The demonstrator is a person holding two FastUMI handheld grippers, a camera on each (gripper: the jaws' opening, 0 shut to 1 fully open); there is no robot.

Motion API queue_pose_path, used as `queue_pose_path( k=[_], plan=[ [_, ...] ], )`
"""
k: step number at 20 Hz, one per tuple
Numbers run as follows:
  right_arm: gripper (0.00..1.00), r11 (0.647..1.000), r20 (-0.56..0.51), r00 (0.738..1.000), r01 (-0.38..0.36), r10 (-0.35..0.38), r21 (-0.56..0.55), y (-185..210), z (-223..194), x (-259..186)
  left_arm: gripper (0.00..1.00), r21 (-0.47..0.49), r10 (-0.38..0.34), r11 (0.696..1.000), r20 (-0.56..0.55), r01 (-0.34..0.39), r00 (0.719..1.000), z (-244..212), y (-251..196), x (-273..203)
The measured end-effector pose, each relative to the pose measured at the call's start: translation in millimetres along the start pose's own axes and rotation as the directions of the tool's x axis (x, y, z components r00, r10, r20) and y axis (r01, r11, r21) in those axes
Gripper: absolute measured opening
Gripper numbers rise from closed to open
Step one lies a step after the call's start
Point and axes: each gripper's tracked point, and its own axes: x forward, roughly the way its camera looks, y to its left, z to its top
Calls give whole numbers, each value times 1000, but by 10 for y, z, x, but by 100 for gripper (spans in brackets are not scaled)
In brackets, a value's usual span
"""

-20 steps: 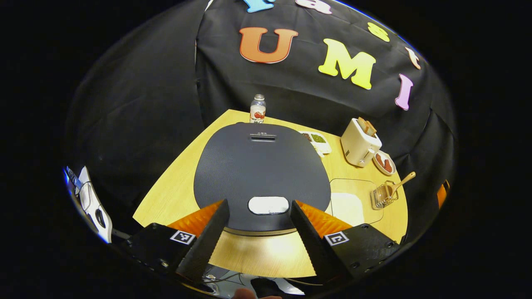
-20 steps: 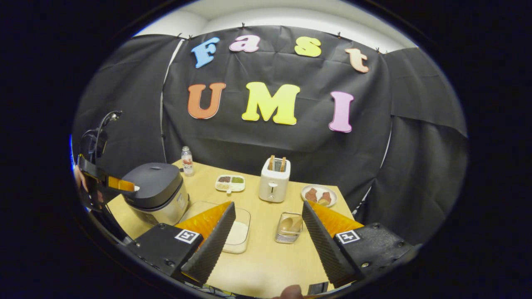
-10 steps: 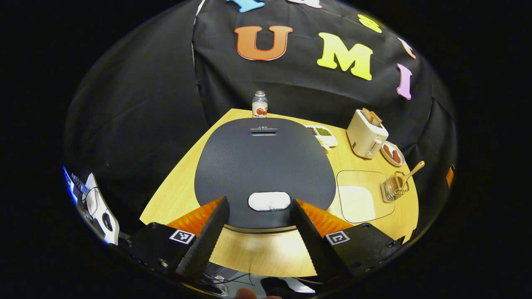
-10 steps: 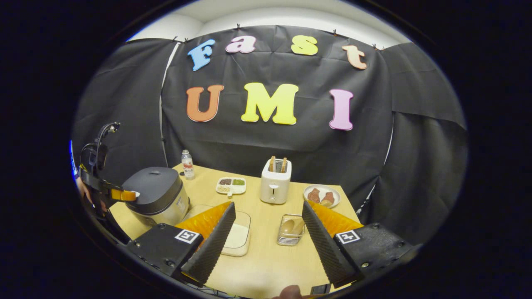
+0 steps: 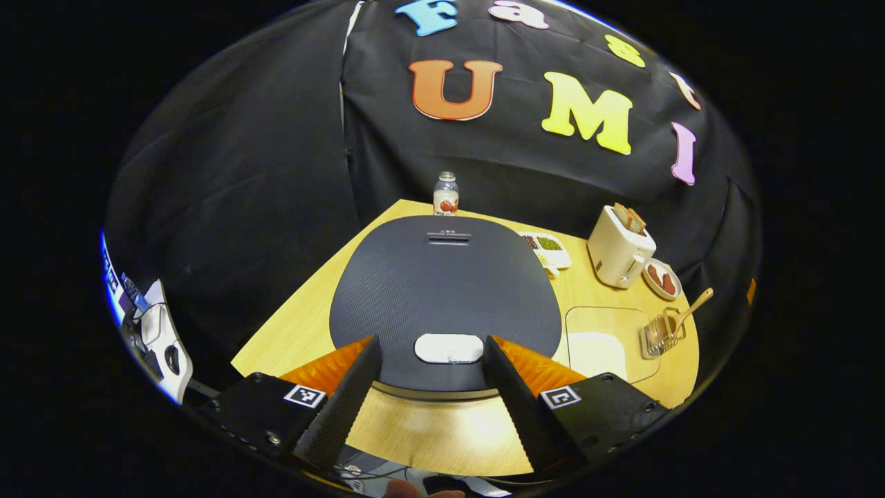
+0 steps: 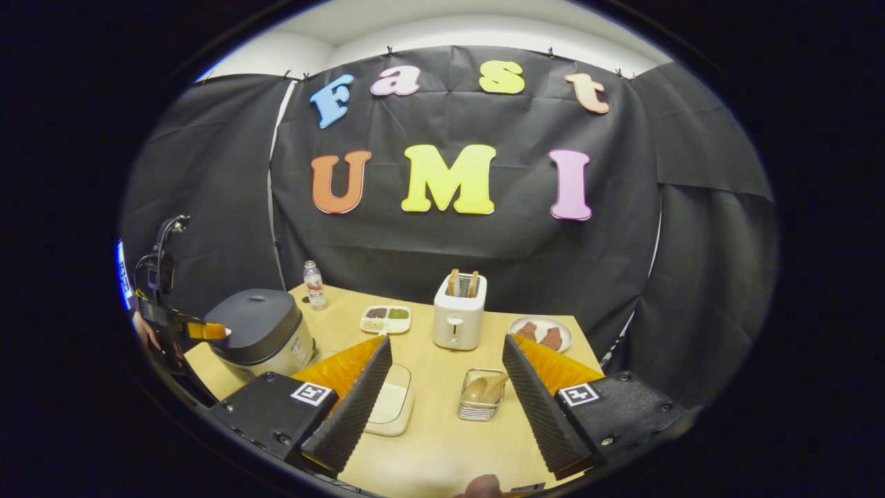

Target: Close the left gripper, press the button to open the rice cooker; take a wooden spoon from the chopstick holder with the right hand, scoop a spoonful of rice and pour it into the rice cooker, then put the wooden spoon back into the chopstick holder.

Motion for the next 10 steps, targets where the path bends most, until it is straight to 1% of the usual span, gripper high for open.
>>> queue_pose_path(
  k=[1, 2, 4, 6, 8, 10],
  plan=[
    [100, 1000, 9, 1000, -13, 13, -6, -31, 9, 37, 96, -13, 2, 1000, 13, -2, 1000, 24, -25, -28],
    [100, 999, 16, 999, -28, 28, -17, -53, 22, 77, 95, -20, 10, 1000, 30, -10, 999, 50, -110, 46],
    [100, 998, 36, 998, -57, 58, -24, -80, 63, 146, 95, -29, 33, 999, 71, -31, 997, 163, -138, -48],
    [100, 997, 49, 996, -70, 71, -17, -117, 77, 210, 95, -47, 42, 998, 129, -36, 991, 331, -198, -189],
    [100, 997, 54, 996, -76, 76, -3, -132, 108, 239, 95, -62, 29, 998, 187, -18, 982, 494, -287, -379],
    [100, 997, 69, 995, -72, 71, 10, -137, 183, 220, 95, -57, 11, 998, 250, 4, 968, 692, -364, -594]
  ],
)
